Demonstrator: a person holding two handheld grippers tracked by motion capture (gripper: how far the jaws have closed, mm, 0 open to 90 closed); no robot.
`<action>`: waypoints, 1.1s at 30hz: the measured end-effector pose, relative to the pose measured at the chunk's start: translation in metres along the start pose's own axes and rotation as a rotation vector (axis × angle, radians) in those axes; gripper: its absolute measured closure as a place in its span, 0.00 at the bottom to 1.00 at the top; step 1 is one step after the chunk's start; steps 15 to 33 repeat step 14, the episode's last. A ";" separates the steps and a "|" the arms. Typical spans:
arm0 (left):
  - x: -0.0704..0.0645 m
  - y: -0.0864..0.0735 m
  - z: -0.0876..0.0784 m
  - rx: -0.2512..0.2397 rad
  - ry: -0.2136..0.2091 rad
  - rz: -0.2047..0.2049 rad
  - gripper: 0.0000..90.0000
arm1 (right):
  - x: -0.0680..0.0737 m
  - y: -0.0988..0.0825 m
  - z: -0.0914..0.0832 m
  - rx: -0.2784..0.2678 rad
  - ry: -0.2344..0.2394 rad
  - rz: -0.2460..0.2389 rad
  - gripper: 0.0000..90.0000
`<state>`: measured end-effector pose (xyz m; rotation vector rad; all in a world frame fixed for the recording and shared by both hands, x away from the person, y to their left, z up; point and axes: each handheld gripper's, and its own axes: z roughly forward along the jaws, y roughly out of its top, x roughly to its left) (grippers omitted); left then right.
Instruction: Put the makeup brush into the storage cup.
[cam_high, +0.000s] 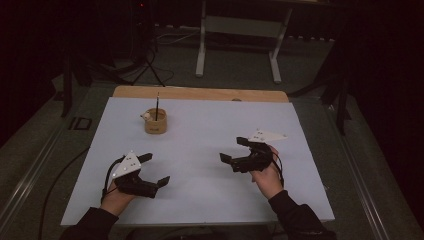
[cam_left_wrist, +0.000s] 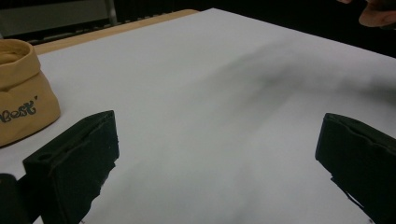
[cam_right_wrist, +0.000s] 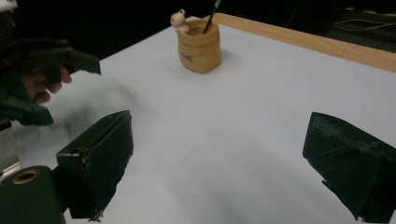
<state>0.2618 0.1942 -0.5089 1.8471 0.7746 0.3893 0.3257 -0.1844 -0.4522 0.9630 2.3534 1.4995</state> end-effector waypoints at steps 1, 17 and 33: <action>0.000 0.000 0.000 0.002 -0.001 -0.001 0.00 | 0.000 -0.003 -0.003 0.003 0.000 0.005 0.10; -0.001 -0.001 0.003 0.013 -0.010 0.007 0.00 | -0.001 -0.035 -0.032 0.003 -0.058 0.004 0.10; -0.001 -0.001 0.003 0.013 -0.010 0.007 0.00 | -0.001 -0.035 -0.032 0.003 -0.058 0.004 0.10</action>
